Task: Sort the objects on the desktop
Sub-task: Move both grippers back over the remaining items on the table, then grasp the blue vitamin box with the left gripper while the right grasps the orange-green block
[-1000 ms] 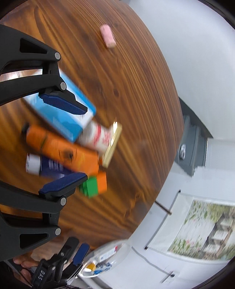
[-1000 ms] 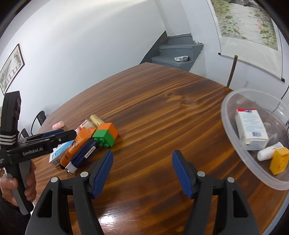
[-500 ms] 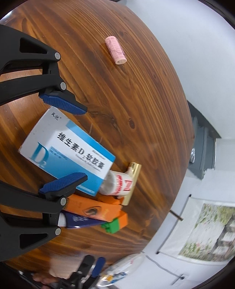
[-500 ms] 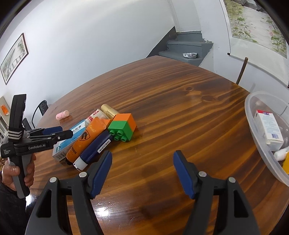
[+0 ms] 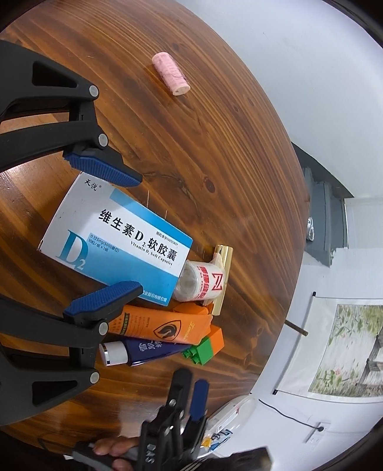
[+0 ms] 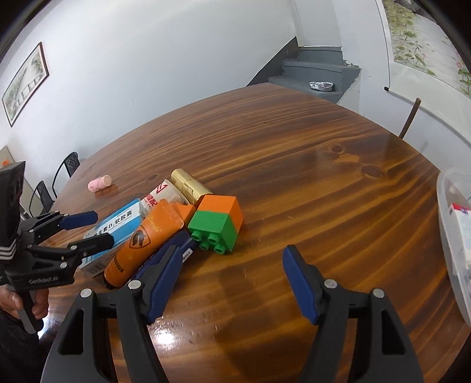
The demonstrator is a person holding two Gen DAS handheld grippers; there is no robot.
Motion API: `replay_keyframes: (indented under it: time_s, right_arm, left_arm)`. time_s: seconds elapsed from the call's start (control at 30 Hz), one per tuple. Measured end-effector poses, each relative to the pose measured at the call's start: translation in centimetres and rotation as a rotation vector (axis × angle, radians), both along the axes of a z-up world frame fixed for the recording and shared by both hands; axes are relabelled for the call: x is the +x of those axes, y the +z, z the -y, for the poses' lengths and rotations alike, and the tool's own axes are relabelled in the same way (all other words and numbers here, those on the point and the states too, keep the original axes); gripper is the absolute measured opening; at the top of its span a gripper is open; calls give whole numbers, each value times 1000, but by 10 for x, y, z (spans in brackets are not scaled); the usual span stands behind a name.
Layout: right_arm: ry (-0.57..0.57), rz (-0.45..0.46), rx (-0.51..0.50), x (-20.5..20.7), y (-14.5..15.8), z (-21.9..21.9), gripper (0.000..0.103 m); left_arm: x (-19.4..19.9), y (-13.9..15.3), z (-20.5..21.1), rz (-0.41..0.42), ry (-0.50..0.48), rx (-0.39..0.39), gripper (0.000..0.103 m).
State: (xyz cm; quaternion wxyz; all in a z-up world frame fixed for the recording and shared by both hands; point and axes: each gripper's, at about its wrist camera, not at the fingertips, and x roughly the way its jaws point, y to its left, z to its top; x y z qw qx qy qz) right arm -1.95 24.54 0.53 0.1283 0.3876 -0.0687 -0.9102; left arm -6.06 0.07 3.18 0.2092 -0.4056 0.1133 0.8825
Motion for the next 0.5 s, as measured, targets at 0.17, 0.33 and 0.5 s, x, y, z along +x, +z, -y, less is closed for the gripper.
replay_keyframes:
  time_s: [0.17,0.33,0.5]
  right_arm:
    - [27,6,20,-17,1,10,74]
    - [34,7,52,-30,1,18,74]
    - [41,1,54,-34,2,19,74]
  left_arm:
    - [-1,-1,-1,-2,-23,1,70]
    - [1,0,-3,-18,-38,-19,74]
    - [0,-3,-3,-2,-50,-21,78]
